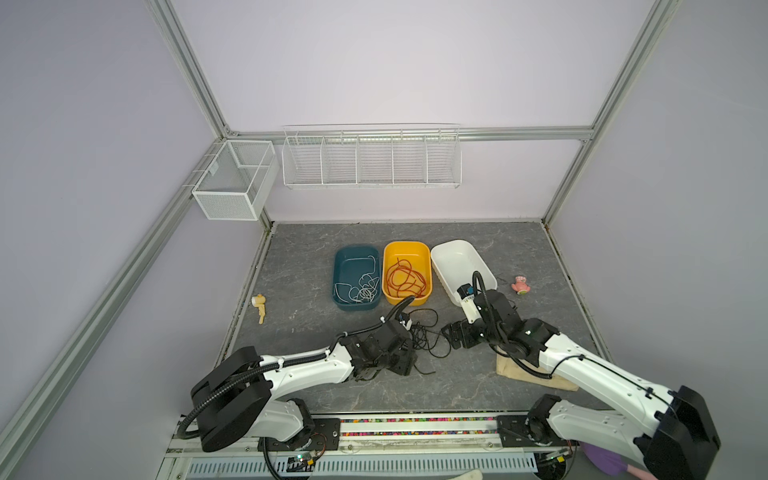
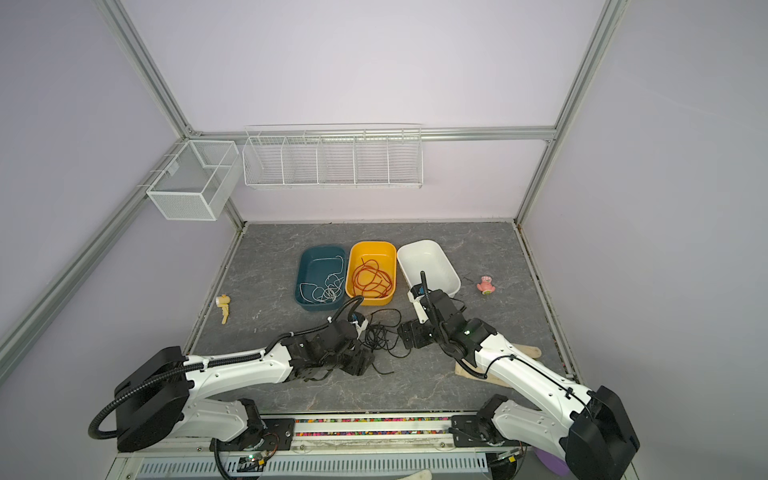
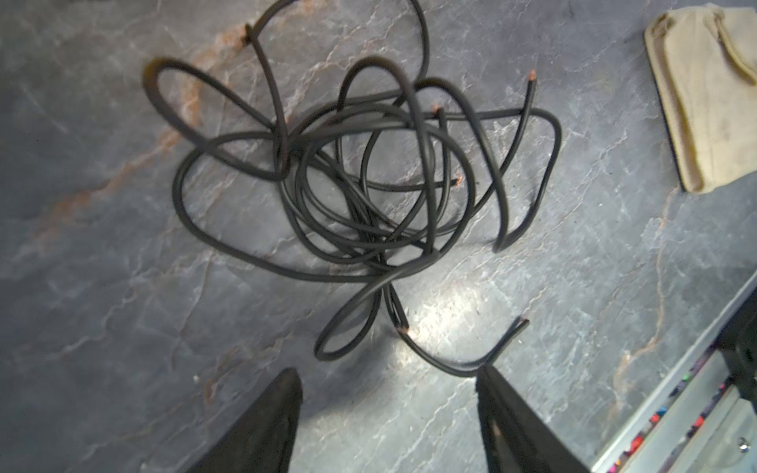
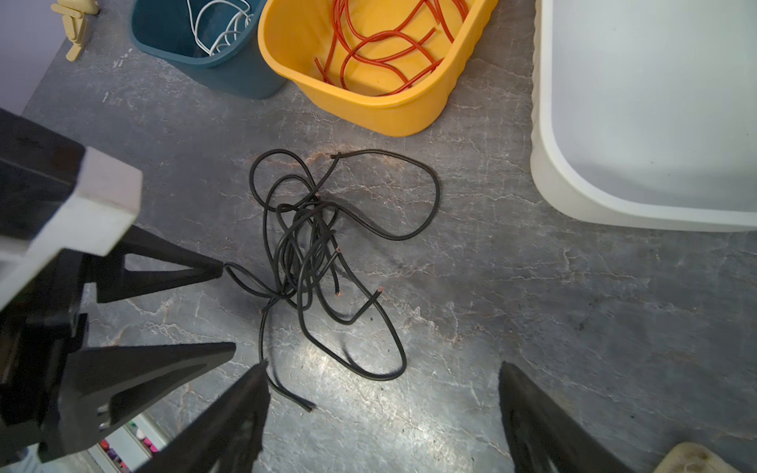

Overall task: Untangle the cables
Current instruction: 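Move the right gripper to the black cable while the left gripper approaches it, then grasp the black cable with the left gripper while the right gripper grasps another strand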

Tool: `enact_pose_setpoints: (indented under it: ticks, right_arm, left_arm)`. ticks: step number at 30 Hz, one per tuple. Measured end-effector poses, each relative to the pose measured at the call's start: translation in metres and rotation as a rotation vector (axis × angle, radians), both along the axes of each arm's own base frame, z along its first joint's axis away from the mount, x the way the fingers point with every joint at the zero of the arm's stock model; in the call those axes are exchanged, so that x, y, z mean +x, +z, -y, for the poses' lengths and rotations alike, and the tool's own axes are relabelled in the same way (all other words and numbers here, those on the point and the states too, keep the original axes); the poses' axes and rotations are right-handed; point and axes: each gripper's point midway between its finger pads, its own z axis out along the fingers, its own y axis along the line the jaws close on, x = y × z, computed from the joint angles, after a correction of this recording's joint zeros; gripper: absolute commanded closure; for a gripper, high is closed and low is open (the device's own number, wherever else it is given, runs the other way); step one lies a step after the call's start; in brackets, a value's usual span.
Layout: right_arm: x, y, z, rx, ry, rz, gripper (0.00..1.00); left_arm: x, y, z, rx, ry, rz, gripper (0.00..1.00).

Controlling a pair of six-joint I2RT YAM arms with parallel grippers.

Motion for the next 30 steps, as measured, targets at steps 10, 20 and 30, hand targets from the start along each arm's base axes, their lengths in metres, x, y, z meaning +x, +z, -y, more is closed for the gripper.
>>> enact_pose_setpoints:
  ticks: [10,20,30]
  right_arm:
    - [0.001,0.003,-0.005,0.031,0.011,0.019,0.12]
    - [0.001,-0.002,-0.006,0.042,0.016,0.022,0.11]
    - [0.0,-0.013,-0.008,0.043,0.021,0.006,0.11]
  left_arm:
    - [0.014,-0.006,-0.003,0.094,-0.046,0.1,0.51]
    - [0.021,-0.012,-0.008,0.148,-0.059,0.144,0.69]
    - [0.023,-0.009,-0.004,0.138,-0.068,0.165,0.84]
